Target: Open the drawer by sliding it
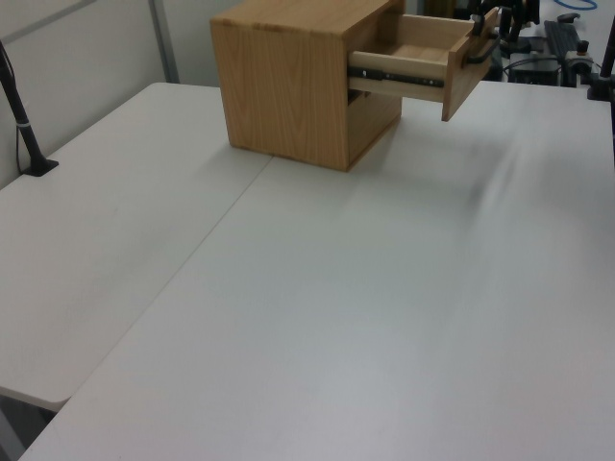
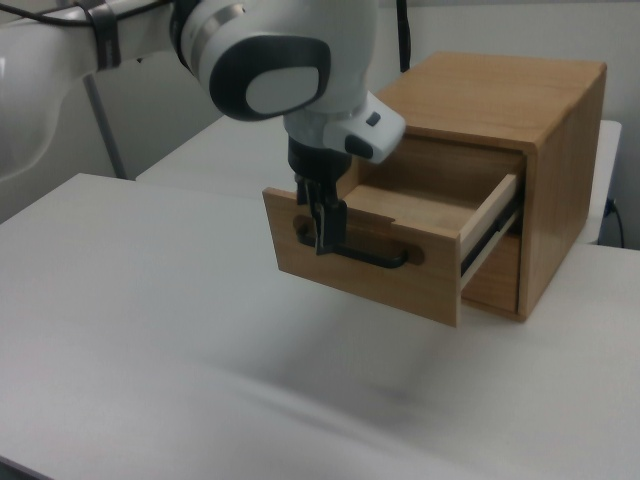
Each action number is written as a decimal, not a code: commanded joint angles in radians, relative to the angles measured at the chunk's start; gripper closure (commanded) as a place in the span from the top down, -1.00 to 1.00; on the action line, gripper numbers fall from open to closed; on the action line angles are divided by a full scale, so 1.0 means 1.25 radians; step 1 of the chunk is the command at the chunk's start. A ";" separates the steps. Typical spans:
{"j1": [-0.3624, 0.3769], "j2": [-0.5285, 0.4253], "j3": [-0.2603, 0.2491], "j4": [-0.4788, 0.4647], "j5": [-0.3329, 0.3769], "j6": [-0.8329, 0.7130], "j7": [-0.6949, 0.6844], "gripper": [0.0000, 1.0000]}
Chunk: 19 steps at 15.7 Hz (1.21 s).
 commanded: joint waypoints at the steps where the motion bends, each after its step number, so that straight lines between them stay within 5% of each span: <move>1: 0.052 -0.013 0.006 0.045 -0.052 -0.065 -0.080 1.00; 6: 0.254 -0.016 0.005 0.059 -0.184 -0.118 -0.078 1.00; 9: 0.326 -0.016 0.006 0.057 -0.195 -0.118 -0.084 1.00; 19: 0.344 -0.017 0.000 0.057 -0.245 -0.096 -0.105 1.00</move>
